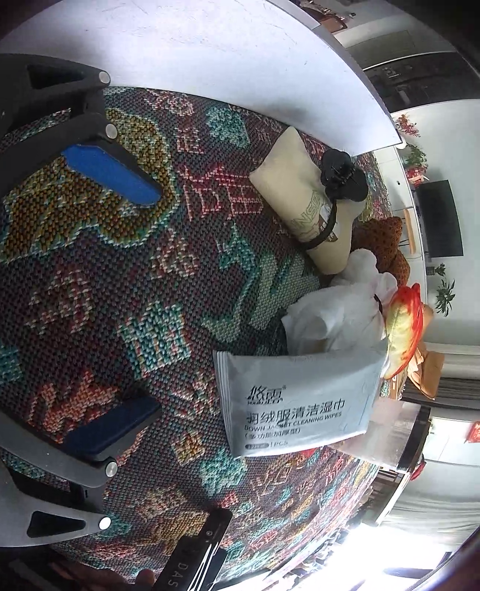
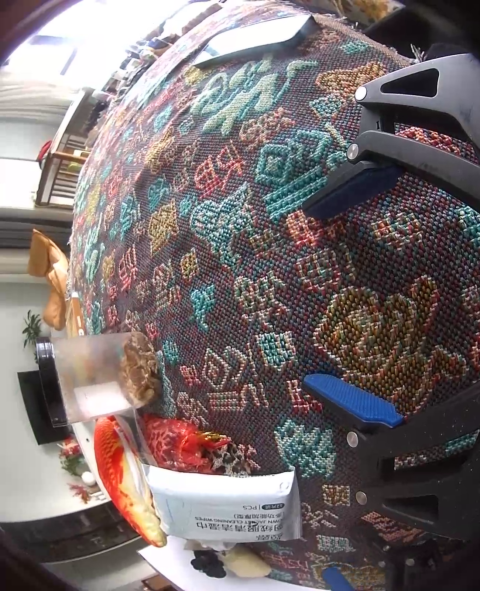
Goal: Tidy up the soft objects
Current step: 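Move the right gripper toward the white cleaning wipes packet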
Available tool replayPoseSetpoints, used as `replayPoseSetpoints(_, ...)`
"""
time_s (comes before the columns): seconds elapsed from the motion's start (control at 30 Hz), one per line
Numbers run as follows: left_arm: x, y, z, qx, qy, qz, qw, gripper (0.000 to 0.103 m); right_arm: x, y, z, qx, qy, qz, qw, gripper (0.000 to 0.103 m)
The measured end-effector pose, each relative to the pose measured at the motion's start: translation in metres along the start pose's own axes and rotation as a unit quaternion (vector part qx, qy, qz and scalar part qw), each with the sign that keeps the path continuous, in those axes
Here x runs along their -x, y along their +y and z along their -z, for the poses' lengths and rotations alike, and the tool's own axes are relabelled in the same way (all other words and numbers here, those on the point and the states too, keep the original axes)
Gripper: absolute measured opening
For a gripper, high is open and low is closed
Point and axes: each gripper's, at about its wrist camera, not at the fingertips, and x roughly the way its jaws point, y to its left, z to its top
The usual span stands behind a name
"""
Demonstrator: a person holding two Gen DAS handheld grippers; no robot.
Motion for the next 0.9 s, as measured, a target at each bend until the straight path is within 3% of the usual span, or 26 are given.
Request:
replayPoseSetpoints(0.23,-0.011,0.018,-0.019,0.006,-0.005,0.002,1.0,0.103,0.0,0.001,0.0,0.0,-0.001,0.001,1.0,0.09)
replayPoseSetpoints(0.53,-0.014,0.017,-0.024,-0.011,0.027,0.011,0.9995,0.103,0.0,0.001,0.001,-0.002,-0.005,0.001,1.0,0.09)
replayPoseSetpoints(0.9,-0.011,0.018,-0.019,-0.014,0.003,0.012,0.9998,0.103,0.0,0.002,0.001,-0.002,-0.008,0.001,1.0,0.092)
